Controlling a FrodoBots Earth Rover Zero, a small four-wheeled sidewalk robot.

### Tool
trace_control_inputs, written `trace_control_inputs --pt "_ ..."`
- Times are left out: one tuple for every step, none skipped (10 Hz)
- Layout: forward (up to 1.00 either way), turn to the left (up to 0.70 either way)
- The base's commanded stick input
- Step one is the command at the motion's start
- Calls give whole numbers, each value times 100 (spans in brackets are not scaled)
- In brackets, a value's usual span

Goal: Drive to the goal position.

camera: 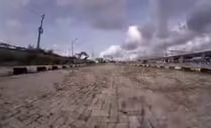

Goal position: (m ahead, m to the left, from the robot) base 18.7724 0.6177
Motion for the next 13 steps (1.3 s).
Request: trace_control_inputs --pt "100 0" --pt "100 0" --pt "100 0" --pt "100 0" --pt "100 0" --pt "100 0" --pt "100 0" --pt "100 0" --pt "100 0" --pt "100 0" --pt "100 0" --pt "100 0" --pt "100 0"
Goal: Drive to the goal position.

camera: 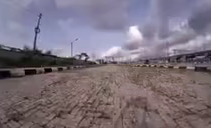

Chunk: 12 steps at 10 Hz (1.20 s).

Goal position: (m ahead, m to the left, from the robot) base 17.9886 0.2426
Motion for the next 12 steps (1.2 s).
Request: trace_control_inputs --pt "100 0" --pt "100 0" --pt "100 0" --pt "100 0" --pt "100 0" --pt "100 0" --pt "100 0" --pt "100 0" --pt "100 0" --pt "100 0" --pt "100 0" --pt "100 0"
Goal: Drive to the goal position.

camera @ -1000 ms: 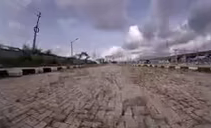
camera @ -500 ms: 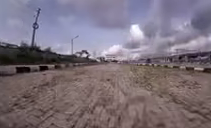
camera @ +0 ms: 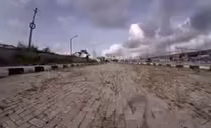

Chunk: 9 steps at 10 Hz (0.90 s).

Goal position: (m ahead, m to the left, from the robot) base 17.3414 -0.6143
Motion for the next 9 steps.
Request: trace_control_inputs --pt "100 0" --pt "100 0" --pt "100 0" --pt "100 0" --pt "100 0" --pt "100 0" --pt "100 0" --pt "100 0" --pt "100 0"
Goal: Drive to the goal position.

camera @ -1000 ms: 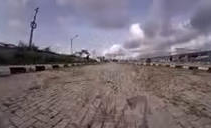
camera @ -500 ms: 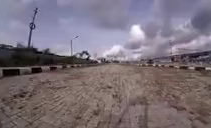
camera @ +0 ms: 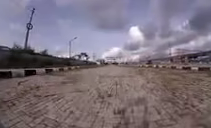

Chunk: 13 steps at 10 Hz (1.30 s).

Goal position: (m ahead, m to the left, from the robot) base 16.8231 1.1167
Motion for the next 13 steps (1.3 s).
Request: trace_control_inputs --pt "100 0" --pt "100 0" --pt "100 0" --pt "100 0" --pt "100 0" --pt "100 0" --pt "100 0" --pt "100 -27" --pt "100 -27" --pt "100 -12" --pt "100 0" --pt "100 0" --pt "100 0"
